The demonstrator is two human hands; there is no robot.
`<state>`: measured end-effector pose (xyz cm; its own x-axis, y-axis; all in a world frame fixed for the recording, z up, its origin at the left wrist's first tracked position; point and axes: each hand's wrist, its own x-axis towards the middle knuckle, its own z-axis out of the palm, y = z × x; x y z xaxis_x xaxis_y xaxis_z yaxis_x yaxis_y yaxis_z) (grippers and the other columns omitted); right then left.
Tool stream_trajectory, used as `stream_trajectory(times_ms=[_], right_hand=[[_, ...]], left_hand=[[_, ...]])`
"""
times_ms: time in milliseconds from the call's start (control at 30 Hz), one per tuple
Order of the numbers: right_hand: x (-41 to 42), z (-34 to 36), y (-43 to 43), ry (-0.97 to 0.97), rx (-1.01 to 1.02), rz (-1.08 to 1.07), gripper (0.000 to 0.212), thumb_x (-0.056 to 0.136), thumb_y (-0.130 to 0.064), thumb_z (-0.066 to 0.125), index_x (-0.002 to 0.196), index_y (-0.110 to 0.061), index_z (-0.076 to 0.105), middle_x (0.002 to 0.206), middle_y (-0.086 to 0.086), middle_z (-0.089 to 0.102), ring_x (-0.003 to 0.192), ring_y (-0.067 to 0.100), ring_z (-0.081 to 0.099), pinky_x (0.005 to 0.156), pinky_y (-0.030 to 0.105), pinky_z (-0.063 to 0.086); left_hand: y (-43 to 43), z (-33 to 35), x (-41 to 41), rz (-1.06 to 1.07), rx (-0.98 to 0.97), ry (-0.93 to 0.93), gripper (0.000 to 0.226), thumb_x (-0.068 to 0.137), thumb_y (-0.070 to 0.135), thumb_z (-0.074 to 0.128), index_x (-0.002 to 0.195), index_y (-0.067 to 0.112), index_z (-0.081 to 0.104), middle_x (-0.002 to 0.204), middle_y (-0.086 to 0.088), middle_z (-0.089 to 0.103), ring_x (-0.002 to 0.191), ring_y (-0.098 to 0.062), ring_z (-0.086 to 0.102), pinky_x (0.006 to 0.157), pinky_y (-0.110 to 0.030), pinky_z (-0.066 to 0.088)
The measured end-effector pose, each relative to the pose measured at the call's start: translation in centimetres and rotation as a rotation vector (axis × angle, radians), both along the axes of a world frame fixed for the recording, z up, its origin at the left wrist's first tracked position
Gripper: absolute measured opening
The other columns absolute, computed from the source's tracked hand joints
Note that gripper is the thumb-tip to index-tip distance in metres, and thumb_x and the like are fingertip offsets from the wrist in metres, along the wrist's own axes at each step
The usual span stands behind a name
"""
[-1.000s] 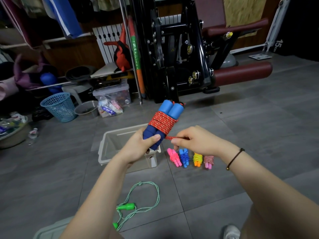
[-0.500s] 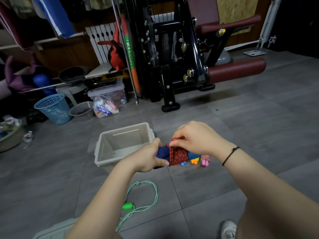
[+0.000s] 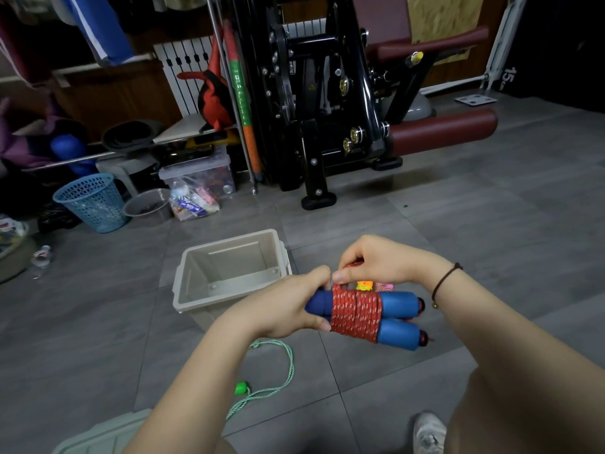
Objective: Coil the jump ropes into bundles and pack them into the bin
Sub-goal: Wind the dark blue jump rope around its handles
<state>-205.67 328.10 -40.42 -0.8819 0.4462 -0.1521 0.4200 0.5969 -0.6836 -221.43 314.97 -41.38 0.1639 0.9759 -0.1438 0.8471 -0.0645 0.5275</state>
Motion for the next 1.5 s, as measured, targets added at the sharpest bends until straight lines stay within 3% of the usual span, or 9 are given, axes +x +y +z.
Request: stream_trajectory(times_ms=[200, 300, 433, 633, 867, 1100, 1233, 1367, 1500], right_hand=[[0.4, 0.3, 1.1, 0.019, -0.32, -0.013, 0.029, 0.08, -0.042, 0.064, 0.084, -0.014, 0.071, 0.073, -0.005, 0.067, 0.063, 0.001, 0.06, 0.067, 0.021, 0.049], [1.0, -0.7, 2.2, 0.22, -0.47, -0.223, 0.043, 0.024, -0.033, 0.096, 0.045, -0.009, 0.066, 0.042, -0.005, 0.058, 0.041, -0.004, 0.052, 0.053, 0.012, 0.045], [-0.3, -1.3, 1.2, 0.208, -0.433, -0.212, 0.036, 0.088, 0.006, 0.053, 0.06, -0.017, 0.055, 0.045, -0.008, 0.051, 0.047, 0.001, 0.045, 0.051, 0.017, 0.041], [-3.5, -1.3, -0.8, 0.264, -0.211, -0.238, 0.013, 0.093, -0.011, 0.055, 0.093, -0.006, 0.067, 0.071, 0.001, 0.066, 0.054, 0.008, 0.061, 0.056, 0.021, 0.052], [-5.1, -1.0, -4.1, 0.351, 0.252, -0.5, 0.012, 0.08, -0.029, 0.073, 0.086, -0.019, 0.071, 0.075, -0.005, 0.068, 0.065, 0.005, 0.058, 0.066, 0.019, 0.049], [-4.3, 0.8, -5.9, 0.618, -0.503, -0.599, 0.005, 0.083, -0.013, 0.069, 0.083, -0.009, 0.067, 0.066, 0.001, 0.06, 0.043, -0.001, 0.047, 0.045, 0.015, 0.042], [-3.6, 1.8, -6.1, 0.717, -0.619, -0.493, 0.011, 0.087, -0.007, 0.062, 0.095, -0.004, 0.069, 0.074, 0.011, 0.054, 0.046, 0.0, 0.041, 0.046, 0.013, 0.033], [-3.2, 1.5, -5.4, 0.719, -0.336, -0.405, 0.024, 0.088, 0.004, 0.056, 0.103, -0.01, 0.069, 0.078, -0.009, 0.063, 0.068, -0.01, 0.059, 0.065, 0.006, 0.042], [-3.0, -0.3, -4.7, 0.621, 0.387, -0.276, 0.023, 0.086, -0.032, 0.056, 0.103, -0.032, 0.072, 0.083, -0.011, 0.054, 0.087, 0.012, 0.043, 0.081, 0.018, 0.033]], left_hand=[[-0.2, 0.5, -0.9, 0.068, -0.028, -0.351, 0.035, 0.076, 0.01, 0.077, 0.086, 0.016, 0.044, 0.076, 0.008, 0.049, 0.062, 0.003, 0.044, 0.057, -0.014, 0.037], [-0.2, 0.2, -1.7, 0.127, -0.049, -0.619, 0.033, 0.077, 0.002, 0.074, 0.089, 0.011, 0.044, 0.08, 0.001, 0.055, 0.069, -0.005, 0.052, 0.064, -0.019, 0.046], [0.5, -0.4, -2.2, 0.356, 0.077, -0.952, 0.039, 0.067, 0.013, 0.075, 0.094, 0.008, 0.048, 0.082, -0.003, 0.06, 0.073, -0.012, 0.059, 0.064, -0.022, 0.05], [2.0, -0.5, -1.4, 0.694, 0.222, -1.325, 0.036, 0.087, 0.01, 0.06, 0.118, -0.003, 0.048, 0.086, -0.013, 0.066, 0.067, -0.017, 0.067, 0.056, -0.024, 0.052], [2.2, 0.0, -2.3, 0.931, 0.221, -1.31, 0.032, 0.087, 0.02, 0.064, 0.105, -0.006, 0.058, 0.086, -0.017, 0.065, 0.059, -0.018, 0.065, 0.043, -0.02, 0.047], [2.2, -0.5, -1.7, 0.933, 0.252, -1.168, 0.041, 0.088, 0.026, 0.065, 0.114, -0.001, 0.05, 0.096, -0.018, 0.066, 0.064, -0.021, 0.066, 0.051, -0.027, 0.049], [1.8, 0.1, -1.6, 0.94, 0.338, -0.846, 0.027, 0.087, 0.03, 0.066, 0.094, 0.012, 0.046, 0.098, -0.018, 0.065, 0.077, -0.03, 0.066, 0.063, -0.038, 0.052], [1.3, 0.9, -1.1, 0.846, 0.386, -0.572, 0.028, 0.083, 0.03, 0.069, 0.088, 0.011, 0.049, 0.084, -0.015, 0.064, 0.067, -0.026, 0.059, 0.056, -0.035, 0.049], [0.7, 1.6, -0.9, 0.78, 0.4, -0.451, 0.019, 0.076, 0.025, 0.073, 0.085, 0.022, 0.056, 0.079, -0.005, 0.067, 0.075, -0.026, 0.063, 0.063, -0.037, 0.051]])
